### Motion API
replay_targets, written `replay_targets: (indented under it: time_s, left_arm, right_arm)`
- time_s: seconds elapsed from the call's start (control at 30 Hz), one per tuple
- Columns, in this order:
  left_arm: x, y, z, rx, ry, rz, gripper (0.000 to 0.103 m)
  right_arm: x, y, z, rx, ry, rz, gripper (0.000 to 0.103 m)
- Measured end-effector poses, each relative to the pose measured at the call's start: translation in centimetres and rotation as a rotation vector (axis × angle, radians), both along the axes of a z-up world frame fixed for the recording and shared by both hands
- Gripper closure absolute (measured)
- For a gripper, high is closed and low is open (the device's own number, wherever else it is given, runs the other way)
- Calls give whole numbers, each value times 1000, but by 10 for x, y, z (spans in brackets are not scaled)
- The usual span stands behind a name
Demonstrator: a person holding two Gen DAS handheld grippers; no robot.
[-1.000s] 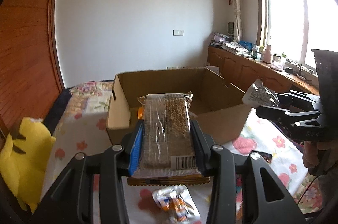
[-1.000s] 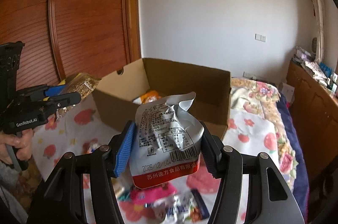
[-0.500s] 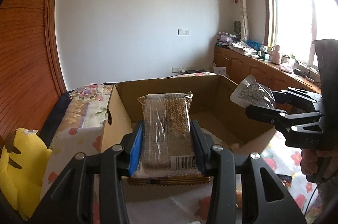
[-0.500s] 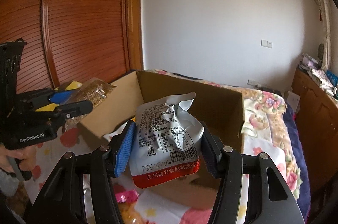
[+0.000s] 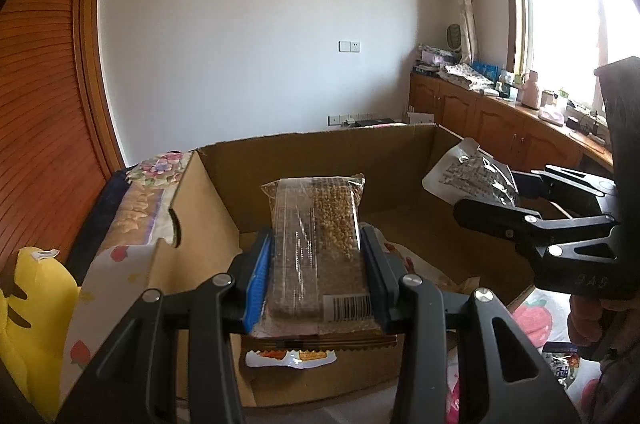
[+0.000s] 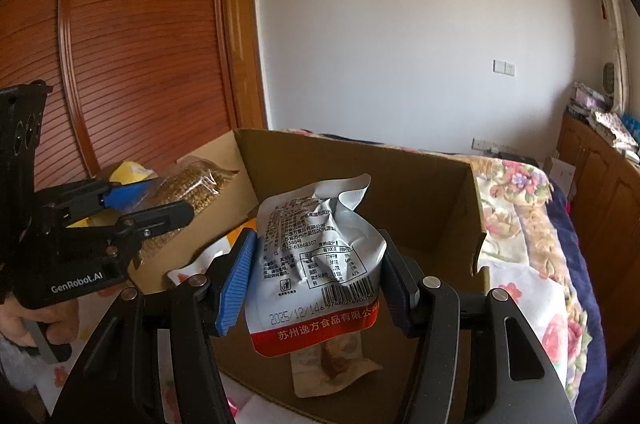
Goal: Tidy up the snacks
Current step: 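Carry the granola bar pack and silver pouch over the box with both tools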
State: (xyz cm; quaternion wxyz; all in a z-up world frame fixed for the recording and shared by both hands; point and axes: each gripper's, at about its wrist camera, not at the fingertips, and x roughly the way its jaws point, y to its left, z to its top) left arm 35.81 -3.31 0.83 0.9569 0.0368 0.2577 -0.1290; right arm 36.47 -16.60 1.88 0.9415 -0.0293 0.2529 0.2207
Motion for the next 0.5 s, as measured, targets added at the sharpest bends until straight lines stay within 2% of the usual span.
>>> replay_targets:
  time_s: [0.37, 0.5]
  left_arm:
    - [7, -6, -9, 26, 28, 3, 60]
    - [10, -8, -10, 25, 34, 16, 55]
  right_arm:
    - [2, 4, -6, -34, 13, 9, 43]
    - [4, -2, -8, -27, 19, 13, 41]
